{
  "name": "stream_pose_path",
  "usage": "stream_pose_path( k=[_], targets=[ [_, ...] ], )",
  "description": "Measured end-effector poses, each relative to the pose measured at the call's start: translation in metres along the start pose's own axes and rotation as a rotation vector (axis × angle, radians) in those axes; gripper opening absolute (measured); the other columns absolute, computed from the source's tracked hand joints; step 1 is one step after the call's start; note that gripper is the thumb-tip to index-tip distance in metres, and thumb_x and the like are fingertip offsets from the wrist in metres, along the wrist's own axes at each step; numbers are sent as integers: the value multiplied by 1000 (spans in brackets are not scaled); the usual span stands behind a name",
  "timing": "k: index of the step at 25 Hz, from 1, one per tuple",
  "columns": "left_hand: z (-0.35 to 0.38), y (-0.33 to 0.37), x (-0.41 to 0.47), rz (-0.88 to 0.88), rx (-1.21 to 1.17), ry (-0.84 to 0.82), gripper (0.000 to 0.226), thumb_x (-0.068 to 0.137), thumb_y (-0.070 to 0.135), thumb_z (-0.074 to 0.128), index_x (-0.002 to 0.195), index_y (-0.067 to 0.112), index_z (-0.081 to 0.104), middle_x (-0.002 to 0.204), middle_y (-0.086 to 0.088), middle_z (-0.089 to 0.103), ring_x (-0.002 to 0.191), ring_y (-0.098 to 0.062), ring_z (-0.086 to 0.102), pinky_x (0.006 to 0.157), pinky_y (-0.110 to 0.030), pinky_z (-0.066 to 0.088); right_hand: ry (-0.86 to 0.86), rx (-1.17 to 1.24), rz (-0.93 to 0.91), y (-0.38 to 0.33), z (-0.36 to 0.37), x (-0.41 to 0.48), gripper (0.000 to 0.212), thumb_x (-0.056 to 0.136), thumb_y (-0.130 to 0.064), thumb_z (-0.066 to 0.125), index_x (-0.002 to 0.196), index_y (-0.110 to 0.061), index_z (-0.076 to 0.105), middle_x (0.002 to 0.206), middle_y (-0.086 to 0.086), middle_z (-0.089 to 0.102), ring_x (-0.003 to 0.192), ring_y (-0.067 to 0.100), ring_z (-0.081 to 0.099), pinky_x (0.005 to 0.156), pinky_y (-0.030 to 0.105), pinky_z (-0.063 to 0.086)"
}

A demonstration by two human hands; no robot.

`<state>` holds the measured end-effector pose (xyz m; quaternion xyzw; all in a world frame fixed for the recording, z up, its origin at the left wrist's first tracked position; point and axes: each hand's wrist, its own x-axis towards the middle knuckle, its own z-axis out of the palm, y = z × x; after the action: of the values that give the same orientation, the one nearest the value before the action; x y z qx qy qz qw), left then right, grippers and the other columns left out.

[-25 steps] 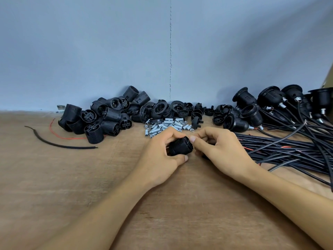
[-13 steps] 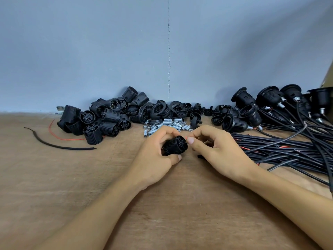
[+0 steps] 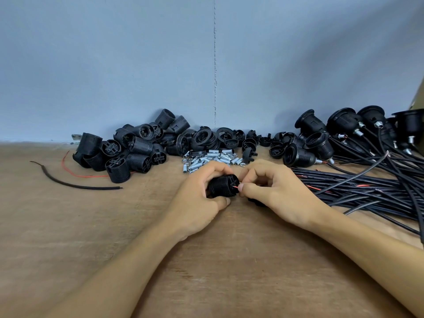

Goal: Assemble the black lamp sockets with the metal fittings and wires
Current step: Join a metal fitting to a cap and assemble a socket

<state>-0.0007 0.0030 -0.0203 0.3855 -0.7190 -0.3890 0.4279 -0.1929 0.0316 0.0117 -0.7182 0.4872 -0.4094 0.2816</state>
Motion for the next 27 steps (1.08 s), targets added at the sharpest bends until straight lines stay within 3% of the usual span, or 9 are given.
stream_pose_path(
  k=[5, 14, 20, 27],
  targets=[
    [0, 0, 0, -5, 5, -2, 57, 72, -3, 71, 103, 44, 63, 114, 16, 73, 113, -7, 66, 109, -43, 47, -11, -12, 16, 0, 0, 1, 23, 81, -11, 76, 63, -21, 67, 95, -3, 68, 75, 8, 59, 76, 25, 43],
    [1, 5, -2, 66, 178, 46, 56, 71, 3, 71, 105, 47, 64, 108, 22, 71, 110, -1, 64, 102, -36, 51, 14, -90, 0, -1, 0, -1, 25, 79, -9, 77, 61, -23, 66, 93, -7, 66, 82, 8, 61, 78, 16, 44],
    [3, 7, -3, 111, 256, 77, 55, 72, 0, 69, 101, 46, 68, 107, 25, 69, 109, 4, 62, 96, -20, 48, 24, -176, -72, 1, 1, -1, 14, 83, -13, 76, 71, -16, 70, 95, -4, 67, 89, 13, 63, 87, 32, 48],
    [1, 2, -2, 71, 251, 87, 54, 78, 3, 75, 123, 32, 71, 119, 19, 69, 116, 3, 61, 106, -33, 49, 54, -296, -195, 2, 3, -3, 11, 88, -13, 72, 79, -12, 68, 93, 0, 65, 87, 15, 61, 82, 35, 48]
  ],
)
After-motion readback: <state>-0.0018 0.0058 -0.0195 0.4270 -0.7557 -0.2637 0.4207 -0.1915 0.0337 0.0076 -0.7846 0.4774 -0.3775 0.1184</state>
